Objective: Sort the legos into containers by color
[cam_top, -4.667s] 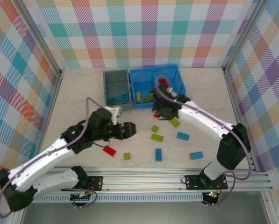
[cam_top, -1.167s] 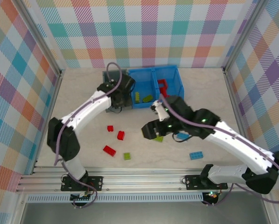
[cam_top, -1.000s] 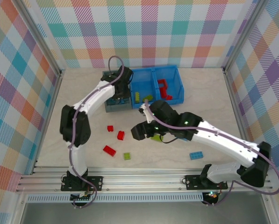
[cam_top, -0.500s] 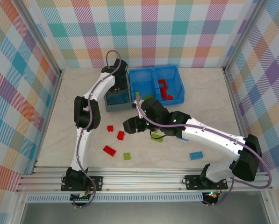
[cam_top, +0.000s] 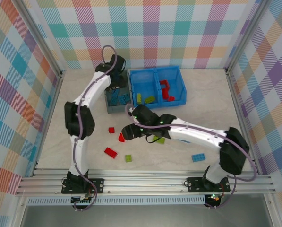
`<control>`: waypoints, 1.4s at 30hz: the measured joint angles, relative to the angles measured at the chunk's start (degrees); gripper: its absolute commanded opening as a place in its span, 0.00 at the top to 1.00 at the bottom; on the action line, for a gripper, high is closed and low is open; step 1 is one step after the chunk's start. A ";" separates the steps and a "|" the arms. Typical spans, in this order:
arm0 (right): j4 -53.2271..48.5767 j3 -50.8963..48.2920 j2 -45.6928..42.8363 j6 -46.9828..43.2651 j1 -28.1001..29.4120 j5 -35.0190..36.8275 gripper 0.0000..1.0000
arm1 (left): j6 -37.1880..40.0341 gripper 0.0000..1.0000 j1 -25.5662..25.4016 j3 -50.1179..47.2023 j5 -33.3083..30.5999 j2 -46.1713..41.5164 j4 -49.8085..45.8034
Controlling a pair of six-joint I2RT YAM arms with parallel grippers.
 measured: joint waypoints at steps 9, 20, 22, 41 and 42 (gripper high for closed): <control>-4.50 8.35 15.91 15.98 2.80 2.40 0.13 | -4.81 0.15 -3.30 -35.87 0.72 -47.47 3.32; -9.84 22.14 27.52 25.64 2.03 3.56 0.25 | -8.22 0.16 -3.26 -58.23 14.62 -76.37 -2.95; -11.02 24.11 29.18 26.38 1.60 3.41 0.32 | -8.26 0.16 -3.26 -60.15 17.68 -78.34 -3.41; -14.29 24.06 30.08 27.89 0.26 4.46 0.73 | -8.83 0.18 -3.26 -62.64 27.56 -85.20 -3.54; -14.51 22.77 28.44 27.61 0.26 5.25 0.73 | -8.94 0.18 -3.26 -62.64 28.39 -84.98 -3.23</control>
